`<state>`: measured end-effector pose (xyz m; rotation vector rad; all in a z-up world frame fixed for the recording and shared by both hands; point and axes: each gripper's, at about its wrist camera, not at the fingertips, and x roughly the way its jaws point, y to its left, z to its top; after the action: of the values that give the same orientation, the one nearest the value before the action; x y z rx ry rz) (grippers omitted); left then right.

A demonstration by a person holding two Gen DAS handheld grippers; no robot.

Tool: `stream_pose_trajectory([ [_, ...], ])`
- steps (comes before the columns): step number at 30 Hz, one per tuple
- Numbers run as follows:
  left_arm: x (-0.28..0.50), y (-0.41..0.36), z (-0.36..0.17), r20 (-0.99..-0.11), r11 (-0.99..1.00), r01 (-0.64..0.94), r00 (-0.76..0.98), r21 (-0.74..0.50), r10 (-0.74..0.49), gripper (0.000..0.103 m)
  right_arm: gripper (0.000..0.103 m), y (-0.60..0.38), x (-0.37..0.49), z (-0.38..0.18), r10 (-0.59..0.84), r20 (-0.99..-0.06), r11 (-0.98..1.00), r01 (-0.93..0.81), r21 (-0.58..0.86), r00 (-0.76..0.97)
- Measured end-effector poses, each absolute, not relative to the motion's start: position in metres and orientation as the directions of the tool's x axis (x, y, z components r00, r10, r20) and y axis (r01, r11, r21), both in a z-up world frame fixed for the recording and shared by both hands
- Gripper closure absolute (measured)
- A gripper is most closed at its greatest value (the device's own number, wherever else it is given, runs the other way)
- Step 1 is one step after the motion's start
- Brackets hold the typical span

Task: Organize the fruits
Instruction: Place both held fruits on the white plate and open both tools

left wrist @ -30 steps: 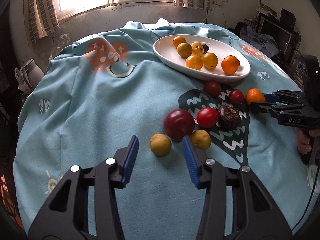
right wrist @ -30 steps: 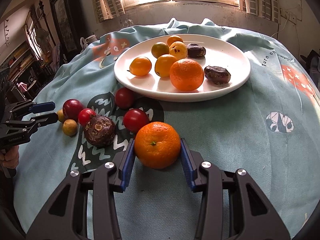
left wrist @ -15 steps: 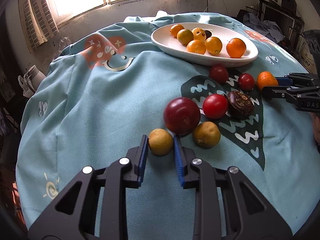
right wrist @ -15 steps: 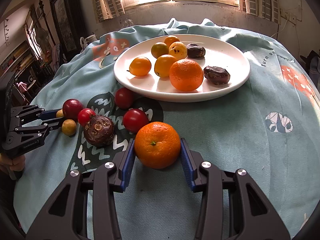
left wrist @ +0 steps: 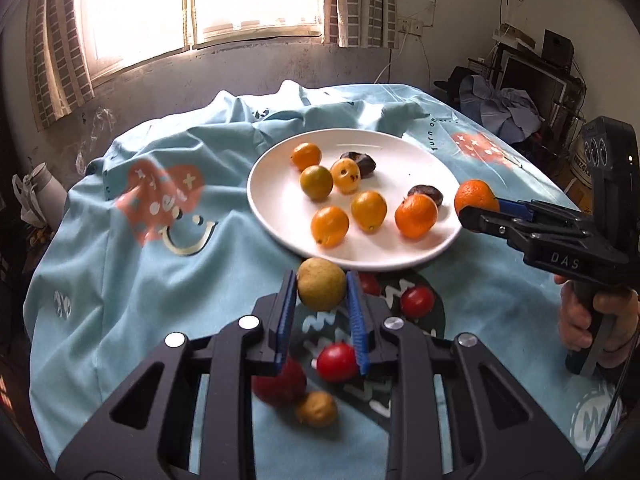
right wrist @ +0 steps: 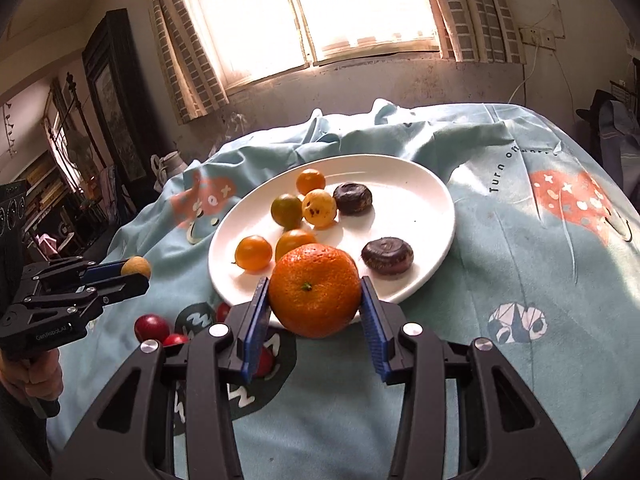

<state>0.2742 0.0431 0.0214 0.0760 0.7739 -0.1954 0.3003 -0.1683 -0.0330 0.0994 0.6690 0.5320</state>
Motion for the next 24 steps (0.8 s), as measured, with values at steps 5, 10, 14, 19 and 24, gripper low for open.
stream_pose_trajectory([
  [5, 0.343, 0.014, 0.02, -0.731, 0.979, 0.204, 0.669, 0.007, -0.134, 0.077, 0.059, -0.173, 0.339, -0.032, 0.483, -0.541, 0.876, -0.395, 0.278, 0.688],
  [10, 0.368, 0.007, 0.014, -0.747, 0.989, 0.145, 0.659, 0.013, -0.087, 0.013, 0.042, -0.17, 0.352, -0.032, 0.453, -0.55, 0.891, -0.375, 0.255, 0.702],
  [14, 0.339, 0.016, 0.03, -0.687, 0.994, 0.101, 0.726, 0.039, -0.047, 0.013, 0.042, -0.175, 0.332, -0.016, 0.479, -0.501, 0.878, -0.404, 0.257, 0.721],
  [19, 0.282, 0.038, 0.042, -0.635, 0.997, 0.036, 0.773, 0.066, 0.014, 0.004, 0.041, -0.163, 0.293, -0.007, 0.546, -0.492, 0.834, -0.494, 0.246, 0.678],
  [24, 0.231, 0.069, 0.023, -0.598, 0.998, -0.039, 0.798, 0.058, 0.066, 0.002, 0.041, -0.129, 0.252, -0.026, 0.598, -0.568, 0.763, -0.618, 0.188, 0.566],
])
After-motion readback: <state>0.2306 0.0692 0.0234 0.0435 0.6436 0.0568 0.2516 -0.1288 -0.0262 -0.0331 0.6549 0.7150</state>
